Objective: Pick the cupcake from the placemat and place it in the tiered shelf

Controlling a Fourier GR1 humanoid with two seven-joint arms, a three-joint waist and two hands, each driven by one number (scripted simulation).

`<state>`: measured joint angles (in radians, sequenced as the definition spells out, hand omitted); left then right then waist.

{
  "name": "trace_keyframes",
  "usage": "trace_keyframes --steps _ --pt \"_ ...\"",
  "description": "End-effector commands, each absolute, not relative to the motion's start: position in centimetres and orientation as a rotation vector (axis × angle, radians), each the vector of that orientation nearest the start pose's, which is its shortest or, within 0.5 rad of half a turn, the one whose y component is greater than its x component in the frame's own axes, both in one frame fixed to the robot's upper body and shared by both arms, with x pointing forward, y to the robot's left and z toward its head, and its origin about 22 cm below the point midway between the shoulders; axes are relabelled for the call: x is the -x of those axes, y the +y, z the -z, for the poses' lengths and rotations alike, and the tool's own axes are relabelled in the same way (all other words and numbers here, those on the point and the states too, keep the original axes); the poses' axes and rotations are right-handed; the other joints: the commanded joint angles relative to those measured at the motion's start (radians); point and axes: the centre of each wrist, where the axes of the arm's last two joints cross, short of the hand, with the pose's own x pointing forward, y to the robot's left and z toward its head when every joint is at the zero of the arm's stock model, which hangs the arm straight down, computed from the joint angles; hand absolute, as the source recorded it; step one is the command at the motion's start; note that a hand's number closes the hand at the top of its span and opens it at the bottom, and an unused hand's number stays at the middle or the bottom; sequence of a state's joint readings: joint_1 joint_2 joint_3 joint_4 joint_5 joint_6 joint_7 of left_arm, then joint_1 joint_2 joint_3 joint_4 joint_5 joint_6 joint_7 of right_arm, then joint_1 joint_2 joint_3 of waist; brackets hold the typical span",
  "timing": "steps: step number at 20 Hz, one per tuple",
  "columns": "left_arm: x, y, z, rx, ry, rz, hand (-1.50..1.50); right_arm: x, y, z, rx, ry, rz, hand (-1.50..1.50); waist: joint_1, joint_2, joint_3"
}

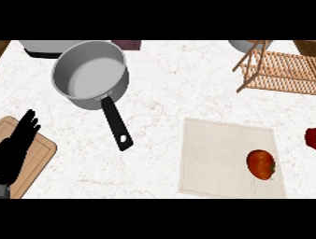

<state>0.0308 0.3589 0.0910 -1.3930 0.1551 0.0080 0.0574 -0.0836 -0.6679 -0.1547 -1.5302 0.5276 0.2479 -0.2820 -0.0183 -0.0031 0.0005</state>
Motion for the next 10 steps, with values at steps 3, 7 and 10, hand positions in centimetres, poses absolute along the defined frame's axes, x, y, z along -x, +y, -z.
trace_keyframes --steps 3,7,10 --pt "-22.8 35.5 0.4 -0.267 -1.338 0.034 0.00 -24.3 -44.7 -16.0 0.577 -1.639 -0.866 1.50 0.007 0.000 -0.001" --pt "-23.5 36.3 -0.5 -0.264 -1.328 0.017 0.00 -21.1 -48.6 -19.6 0.534 -1.687 -0.743 1.50 -0.007 -0.001 -0.002" --pt "-22.6 33.8 -0.8 -0.271 -1.336 0.030 0.00 -19.8 -49.3 -22.0 0.553 -1.714 -0.677 1.50 0.004 -0.003 -0.001"
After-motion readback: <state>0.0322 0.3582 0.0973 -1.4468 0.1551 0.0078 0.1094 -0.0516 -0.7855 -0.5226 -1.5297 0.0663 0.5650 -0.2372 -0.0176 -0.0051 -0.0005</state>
